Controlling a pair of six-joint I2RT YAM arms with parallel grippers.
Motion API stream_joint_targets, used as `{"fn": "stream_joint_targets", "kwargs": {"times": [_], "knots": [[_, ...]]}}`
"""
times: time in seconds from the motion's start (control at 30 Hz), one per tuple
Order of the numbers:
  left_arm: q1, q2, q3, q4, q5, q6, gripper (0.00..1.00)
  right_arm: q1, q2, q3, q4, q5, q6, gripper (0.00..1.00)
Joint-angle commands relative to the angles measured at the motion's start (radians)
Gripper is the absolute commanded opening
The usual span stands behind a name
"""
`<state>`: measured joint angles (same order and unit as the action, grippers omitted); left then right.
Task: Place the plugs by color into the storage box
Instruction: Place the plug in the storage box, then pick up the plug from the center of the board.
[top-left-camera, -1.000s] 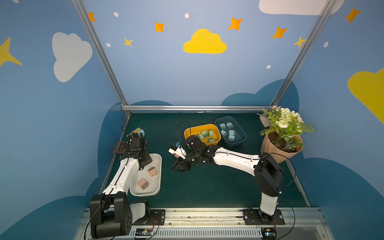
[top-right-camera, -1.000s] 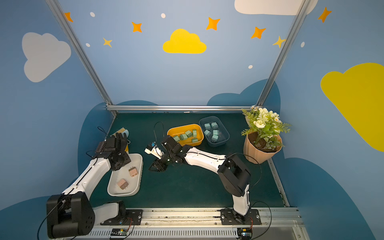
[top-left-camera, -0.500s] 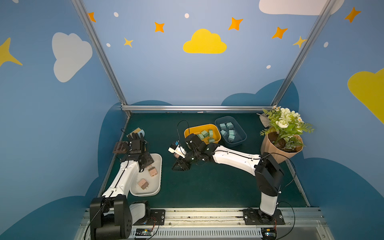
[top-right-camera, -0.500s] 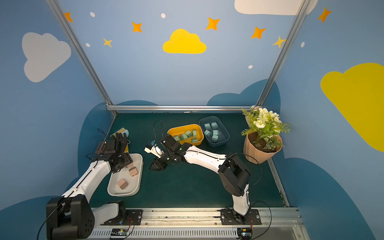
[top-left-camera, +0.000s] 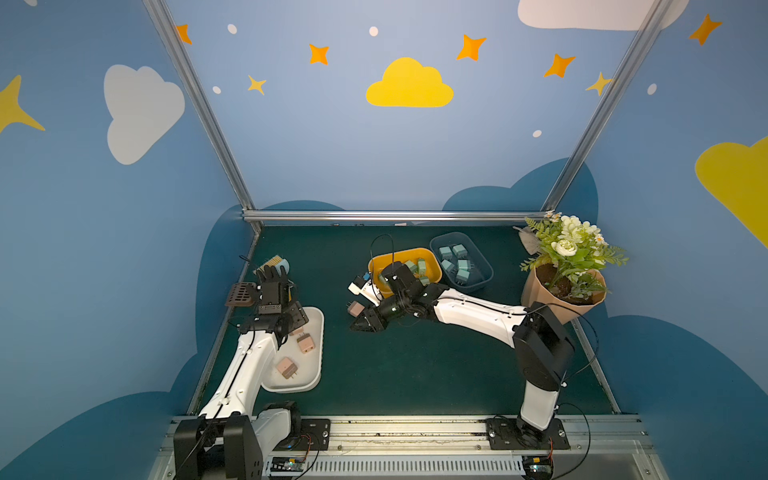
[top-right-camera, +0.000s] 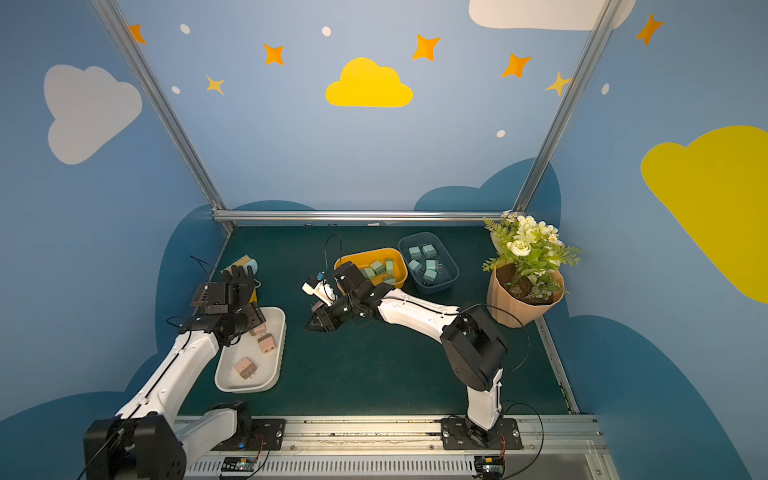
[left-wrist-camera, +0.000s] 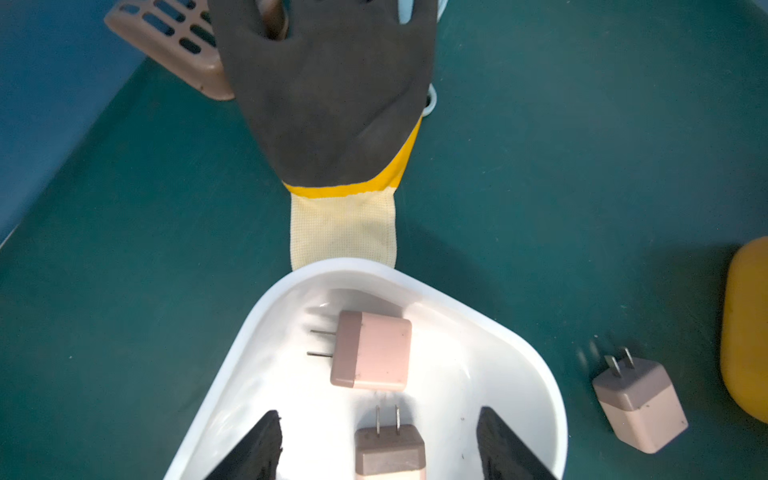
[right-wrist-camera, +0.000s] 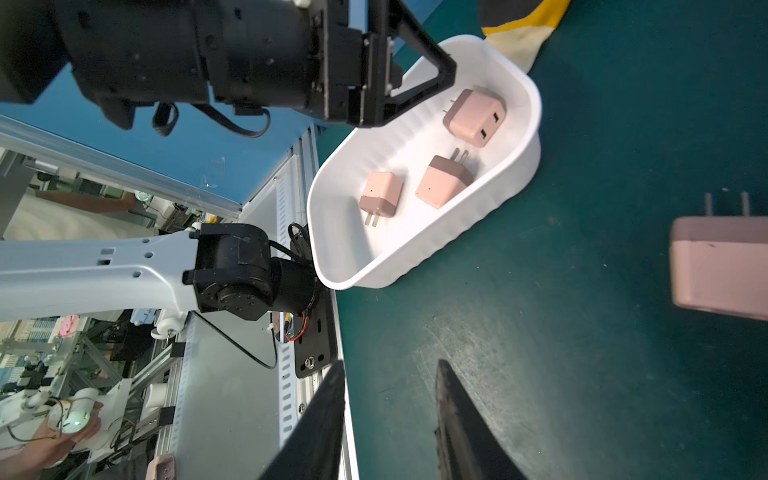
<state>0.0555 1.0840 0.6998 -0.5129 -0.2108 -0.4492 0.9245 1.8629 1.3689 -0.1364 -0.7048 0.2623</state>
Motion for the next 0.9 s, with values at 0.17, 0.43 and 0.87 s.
{"fn": "stream_joint_targets", "kwargs": {"times": [0.17,0.43,0.87], "knots": [[-0.110,0.005,-0.003,0.035,-0.018,0.124,0.74,-0.035,-0.095,-0.030,-0.091,0.028,-0.068,0.38],[-0.205,0.010,-0.015,0.098,0.090,0.203,0.74,-0.092,-0.105,-0.067,-0.095,0.035,-0.090,0.39],[-0.297,0.222,0.189,0.071,0.226,0.158,0.74,-0.154,-0.087,-0.080,-0.137,0.076,-0.116,0.40]]}}
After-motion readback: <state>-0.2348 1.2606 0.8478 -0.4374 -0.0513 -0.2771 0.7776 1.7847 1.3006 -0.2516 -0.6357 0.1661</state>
